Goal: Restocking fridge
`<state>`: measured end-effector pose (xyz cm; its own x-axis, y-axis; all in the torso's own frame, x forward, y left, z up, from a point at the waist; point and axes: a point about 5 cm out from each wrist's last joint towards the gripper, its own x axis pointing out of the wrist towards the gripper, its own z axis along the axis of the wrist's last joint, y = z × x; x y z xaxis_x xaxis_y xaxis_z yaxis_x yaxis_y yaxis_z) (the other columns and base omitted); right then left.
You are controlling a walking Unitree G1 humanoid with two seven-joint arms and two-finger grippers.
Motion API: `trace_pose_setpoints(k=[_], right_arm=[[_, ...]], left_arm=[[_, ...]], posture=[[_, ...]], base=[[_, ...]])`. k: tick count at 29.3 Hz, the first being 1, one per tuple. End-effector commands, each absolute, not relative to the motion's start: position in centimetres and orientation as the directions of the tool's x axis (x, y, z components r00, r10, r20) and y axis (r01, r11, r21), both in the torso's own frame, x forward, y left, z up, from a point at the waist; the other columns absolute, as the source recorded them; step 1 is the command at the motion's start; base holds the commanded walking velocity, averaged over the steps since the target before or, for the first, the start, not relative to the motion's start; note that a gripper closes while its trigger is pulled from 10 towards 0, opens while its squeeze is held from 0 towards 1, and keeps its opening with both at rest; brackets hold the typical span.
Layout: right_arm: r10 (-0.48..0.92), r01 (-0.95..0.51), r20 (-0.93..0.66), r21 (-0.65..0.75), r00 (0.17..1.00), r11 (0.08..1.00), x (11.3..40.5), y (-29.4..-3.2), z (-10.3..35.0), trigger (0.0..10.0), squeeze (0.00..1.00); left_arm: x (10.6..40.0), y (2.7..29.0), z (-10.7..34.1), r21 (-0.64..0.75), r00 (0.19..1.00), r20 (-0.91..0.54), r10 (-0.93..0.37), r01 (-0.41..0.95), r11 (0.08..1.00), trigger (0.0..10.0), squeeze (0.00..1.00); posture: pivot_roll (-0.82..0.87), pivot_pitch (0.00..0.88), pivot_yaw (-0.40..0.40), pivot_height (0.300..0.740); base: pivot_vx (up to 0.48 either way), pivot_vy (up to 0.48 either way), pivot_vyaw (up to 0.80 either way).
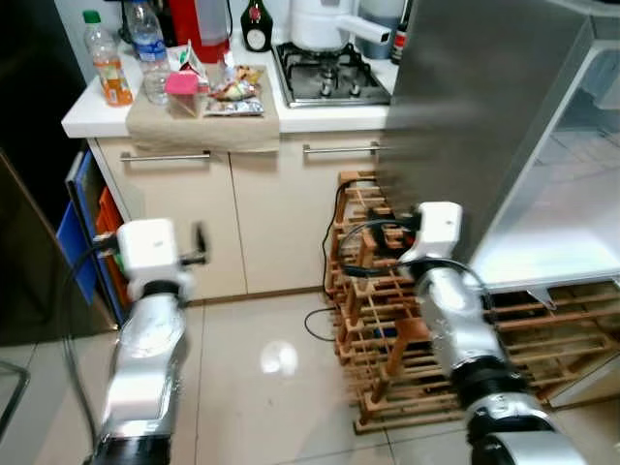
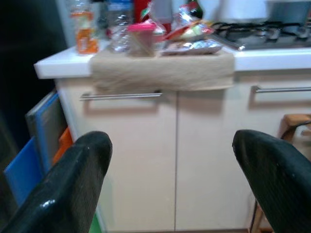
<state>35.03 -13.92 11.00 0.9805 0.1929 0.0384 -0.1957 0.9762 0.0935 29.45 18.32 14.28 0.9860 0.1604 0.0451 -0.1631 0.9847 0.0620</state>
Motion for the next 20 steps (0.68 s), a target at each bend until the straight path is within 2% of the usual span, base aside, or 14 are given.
trace_pose_setpoints(k=[1, 6, 9, 19, 20], right_arm=[[0.216, -0.219, 0.042, 0.099, 0.976, 0.971, 35.2, -12.7, 11.4, 10.0, 0.0], [0.205, -0.212, 0.057, 0.16, 0.977, 0.964, 35.2, -13.3, 11.5, 10.0, 0.0], [0.261, -0.272, 0.091, 0.16, 0.961, 0.949, 35.0, -12.6, 11.9, 10.0, 0.0], [0.3, -0.313, 0.1, 0.163, 0.949, 0.936, 35.0, -11.4, 12.1, 10.0, 0.0], [0.293, -0.304, 0.093, 0.144, 0.951, 0.942, 35.1, -11.4, 12.0, 10.0, 0.0]], left_arm=[[30.0, 18.8, 14.6, 0.101, 0.988, 0.049, 0.149, -0.153, 0.983, 10.0, 0.0], [30.1, 17.8, 14.4, 0.05, 0.991, 0.035, 0.131, -0.132, 0.99, 10.0, 0.0], [29.9, 16.9, 14.3, 0.033, 0.993, 0.036, 0.109, -0.11, 0.993, 10.0, 0.0], [30.3, 17.5, 15.0, 0.071, 0.993, 0.052, 0.105, -0.108, 0.992, 10.0, 0.0], [30.2, 17.4, 15.3, 0.04, 0.995, 0.069, 0.078, -0.08, 0.996, 10.0, 0.0]], posture=[[-0.01, 0.0, -0.022, 0.74], [-0.02, 0.0, -0.014, 0.74], [-0.02, 0.0, -0.01, 0.74], [0.0, 0.0, -0.002, 0.74], [0.0, 0.0, -0.001, 0.74]], base=[[0.0, 0.0, 0.0], [0.0, 0.0, 0.0], [0.0, 0.0, 0.57], [0.0, 0.0, 0.48], [0.0, 0.0, 0.51]])
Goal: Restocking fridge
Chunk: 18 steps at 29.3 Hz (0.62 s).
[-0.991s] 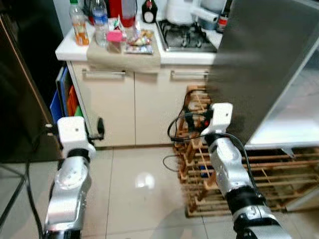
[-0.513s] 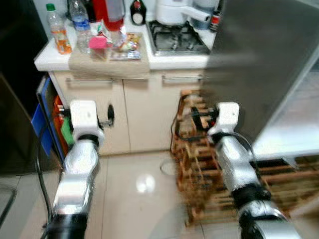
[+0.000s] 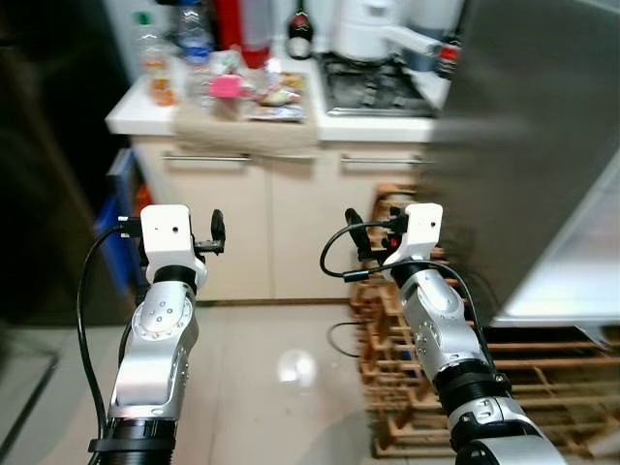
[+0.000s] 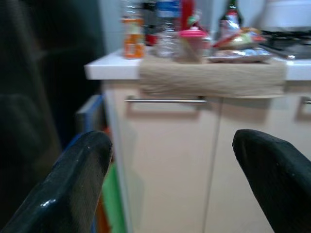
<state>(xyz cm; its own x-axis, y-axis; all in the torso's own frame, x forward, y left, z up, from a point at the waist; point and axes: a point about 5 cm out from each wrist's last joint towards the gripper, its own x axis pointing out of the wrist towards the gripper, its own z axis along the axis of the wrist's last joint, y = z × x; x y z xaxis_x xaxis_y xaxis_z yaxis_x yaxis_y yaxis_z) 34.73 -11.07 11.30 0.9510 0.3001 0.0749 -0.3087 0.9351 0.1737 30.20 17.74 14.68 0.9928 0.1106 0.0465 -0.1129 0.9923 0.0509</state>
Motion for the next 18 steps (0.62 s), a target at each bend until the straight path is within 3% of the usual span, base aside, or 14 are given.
trace_pose_setpoints(k=[1, 8, 18], right_arm=[[0.288, -0.297, 0.088, 0.13, 0.954, 0.946, 35.1, -11.5, 12.0, 10.0, 0.0], [0.064, -0.069, 0.094, 0.048, 0.994, 0.996, 35.1, -14.3, 12.2, 10.0, 0.0], [0.083, -0.086, 0.113, 0.018, 0.99, 0.996, 35.3, -14.0, 12.5, 10.0, 0.0]], left_arm=[[30.1, 17.3, 15.5, 0.016, 0.995, 0.083, 0.058, -0.059, 0.998, 10.0, 0.0], [30.4, 17.7, 15.9, 0.03, 0.993, 0.112, 0.026, -0.029, 0.999, 10.0, 0.0], [30.9, 18.3, 15.9, -0.001, 0.992, 0.128, 0.003, -0.002, 1.0, 10.0, 0.0]], posture=[[0.0, 0.0, -0.001, 0.74], [-0.01, 0.0, 0.001, 0.74], [-0.02, 0.0, -0.004, 0.74]], base=[[0.0, 0.0, 0.51], [0.48, 0.0, 0.0], [0.48, 0.0, 0.0]])
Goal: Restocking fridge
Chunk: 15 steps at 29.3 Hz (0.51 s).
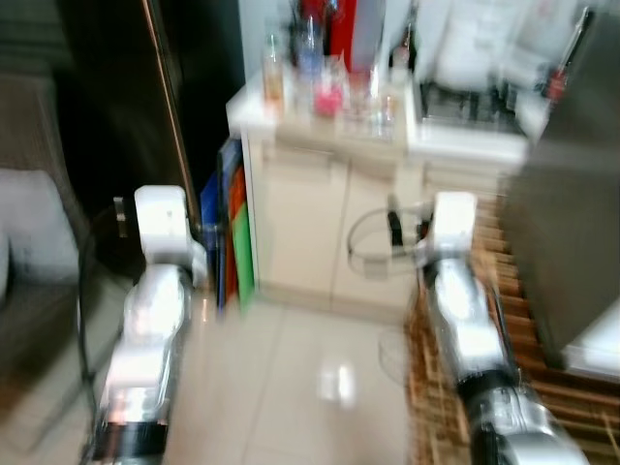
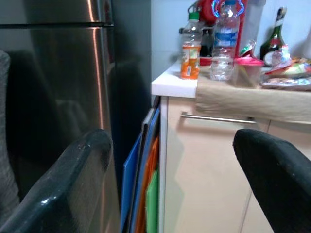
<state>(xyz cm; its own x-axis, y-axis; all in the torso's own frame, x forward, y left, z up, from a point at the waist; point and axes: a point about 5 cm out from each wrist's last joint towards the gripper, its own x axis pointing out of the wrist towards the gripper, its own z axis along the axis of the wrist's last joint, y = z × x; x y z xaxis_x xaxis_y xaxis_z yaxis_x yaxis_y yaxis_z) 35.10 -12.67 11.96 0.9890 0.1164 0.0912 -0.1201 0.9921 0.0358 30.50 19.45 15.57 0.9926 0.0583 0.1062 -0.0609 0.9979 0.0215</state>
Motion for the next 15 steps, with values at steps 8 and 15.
trace_pose_setpoints(k=[8, 15], right_arm=[[0.102, -0.103, 0.118, 0.0, 0.988, 0.995, 35.24, -13.38, 12.49, 10.0, 0.0], [0.1, -0.101, 0.118, 0.004, 0.988, 0.995, 35.47, -13.5, 12.66, 10.0, 0.0]], left_arm=[[31.32, 17.7, 16.28, -0.032, 0.984, 0.151, -0.096, 0.101, 0.994, 10.0, 0.0], [31.49, 17.54, 16.4, -0.031, 0.982, 0.161, -0.104, 0.11, 0.993, 10.0, 0.0]], posture=[[-0.02, 0.0, -0.002, 0.74], [-0.02, 0.0, -0.008, 0.74]], base=[[0.48, 0.0, -0.49], [0.48, 0.0, 0.0]])
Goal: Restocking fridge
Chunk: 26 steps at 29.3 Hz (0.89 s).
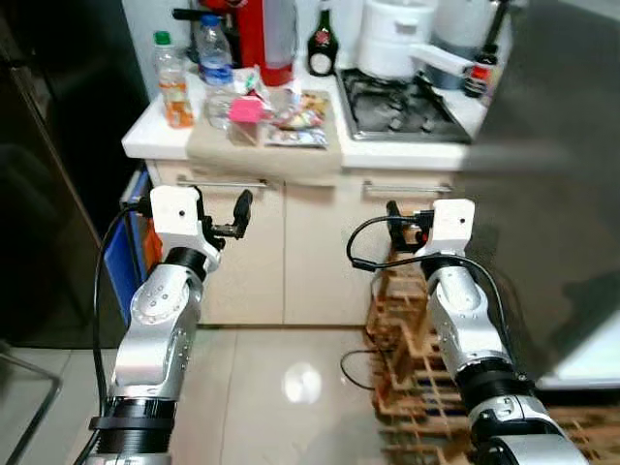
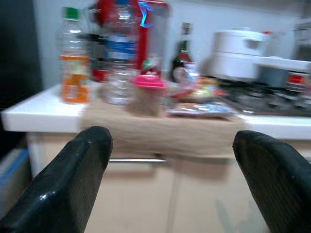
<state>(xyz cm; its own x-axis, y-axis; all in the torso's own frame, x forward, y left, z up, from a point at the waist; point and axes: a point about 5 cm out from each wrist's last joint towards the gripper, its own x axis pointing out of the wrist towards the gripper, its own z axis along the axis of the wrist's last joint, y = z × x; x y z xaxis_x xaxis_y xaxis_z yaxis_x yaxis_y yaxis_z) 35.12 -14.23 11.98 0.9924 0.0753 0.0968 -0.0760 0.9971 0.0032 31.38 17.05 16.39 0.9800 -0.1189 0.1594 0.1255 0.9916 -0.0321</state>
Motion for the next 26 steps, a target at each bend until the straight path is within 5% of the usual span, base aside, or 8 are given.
trace_pose_setpoints(k=[1, 20, 26], right_arm=[[0.105, -0.106, 0.12, 0.002, 0.987, 0.994, 35.5, -13.4, 12.7, 10.0, 0.0], [0.145, -0.155, 0.194, 0.037, 0.97, 0.987, 36.1, -12.5, 14.9, 10.0, 0.0], [0.166, -0.191, 0.295, 0.059, 0.941, 0.98, 36.9, -12.0, 18.7, 10.0, 0.0]], left_arm=[[31.5, 17.6, 16.5, -0.03, 0.981, 0.165, -0.099, 0.105, 0.994, 10.0, 0.0], [31.2, 17.7, 18.6, -0.047, 0.967, 0.249, -0.062, 0.076, 0.996, 10.0, 0.0], [31.1, 17.1, 19.5, -0.019, 0.954, 0.284, -0.095, 0.104, 0.994, 10.0, 0.0]], posture=[[-0.02, 0.0, -0.01, 0.74], [-0.01, 0.0, -0.014, 0.74], [-0.01, 0.0, -0.013, 0.74]], base=[[0.48, 0.0, 0.0], [0.47, 0.0, 0.0], [0.466, 0.0, 0.0]])
